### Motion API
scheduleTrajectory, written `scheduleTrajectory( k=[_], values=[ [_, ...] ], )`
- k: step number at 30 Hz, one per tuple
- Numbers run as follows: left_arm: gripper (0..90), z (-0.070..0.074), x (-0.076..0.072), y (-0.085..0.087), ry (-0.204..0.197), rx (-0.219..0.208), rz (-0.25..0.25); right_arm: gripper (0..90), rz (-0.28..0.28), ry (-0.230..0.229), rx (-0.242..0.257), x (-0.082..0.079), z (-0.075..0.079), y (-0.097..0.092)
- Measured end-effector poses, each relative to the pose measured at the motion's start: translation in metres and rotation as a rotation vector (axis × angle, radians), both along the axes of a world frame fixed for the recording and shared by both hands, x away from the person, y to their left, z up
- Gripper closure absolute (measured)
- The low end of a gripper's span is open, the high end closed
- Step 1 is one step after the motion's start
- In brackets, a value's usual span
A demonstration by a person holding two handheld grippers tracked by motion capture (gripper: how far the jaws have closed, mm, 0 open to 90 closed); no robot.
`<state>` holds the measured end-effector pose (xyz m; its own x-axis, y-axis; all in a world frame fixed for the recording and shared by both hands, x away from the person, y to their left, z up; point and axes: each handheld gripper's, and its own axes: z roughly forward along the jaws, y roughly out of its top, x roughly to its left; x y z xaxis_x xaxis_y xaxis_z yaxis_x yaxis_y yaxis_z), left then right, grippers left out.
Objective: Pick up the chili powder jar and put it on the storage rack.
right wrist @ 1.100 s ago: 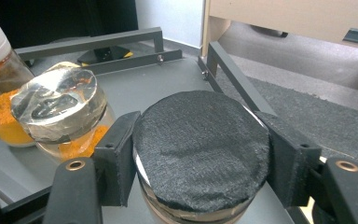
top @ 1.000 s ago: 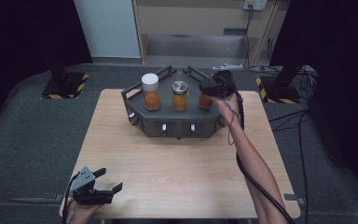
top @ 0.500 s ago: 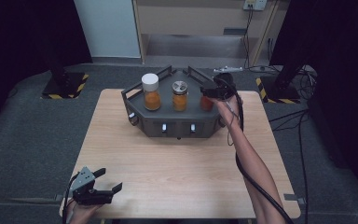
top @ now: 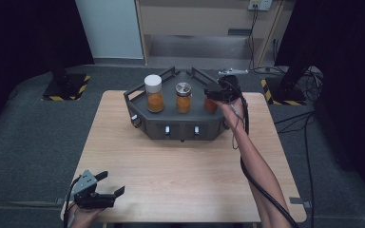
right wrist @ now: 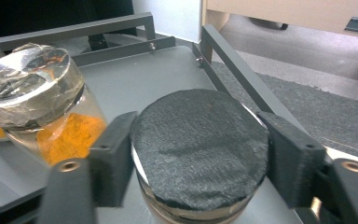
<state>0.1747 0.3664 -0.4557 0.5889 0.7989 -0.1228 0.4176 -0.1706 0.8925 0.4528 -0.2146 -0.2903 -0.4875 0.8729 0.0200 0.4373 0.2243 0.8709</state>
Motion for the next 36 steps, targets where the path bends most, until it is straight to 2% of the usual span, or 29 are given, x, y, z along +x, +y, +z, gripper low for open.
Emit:
scheduleTrajectory(
  k=[3,5,7,9,12,18,36],
  values=[
    [5.6,0.0,0.0,0.0,0.001,0.001,0.002,22.5,-0.01,-0.027,-0.015,-0.005,0.0,0.001],
    [5.6,0.0,0.0,0.0,0.0,0.001,0.001,18.5,-0.005,-0.025,0.007,-0.006,0.001,-0.003],
    [5.6,0.0,0.0,0.0,0.002,0.002,0.002,15.6,0.002,-0.032,0.004,-0.009,0.003,-0.005],
    [5.6,0.0,0.0,-0.001,0.001,0.003,0.002,14.4,0.003,-0.045,-0.009,-0.013,0.004,-0.005],
    [5.6,0.001,0.0,-0.001,0.002,0.005,0.001,12.5,0.009,-0.056,0.002,-0.018,0.008,-0.01],
    [5.6,0.001,0.0,-0.001,0.002,0.007,0.002,12.0,0.034,-0.076,-0.022,-0.027,0.016,-0.014],
    [5.8,0.001,0.0,-0.002,0.003,0.009,-0.002,12.1,0.132,-0.137,-0.01,-0.064,0.02,-0.028]
  ],
)
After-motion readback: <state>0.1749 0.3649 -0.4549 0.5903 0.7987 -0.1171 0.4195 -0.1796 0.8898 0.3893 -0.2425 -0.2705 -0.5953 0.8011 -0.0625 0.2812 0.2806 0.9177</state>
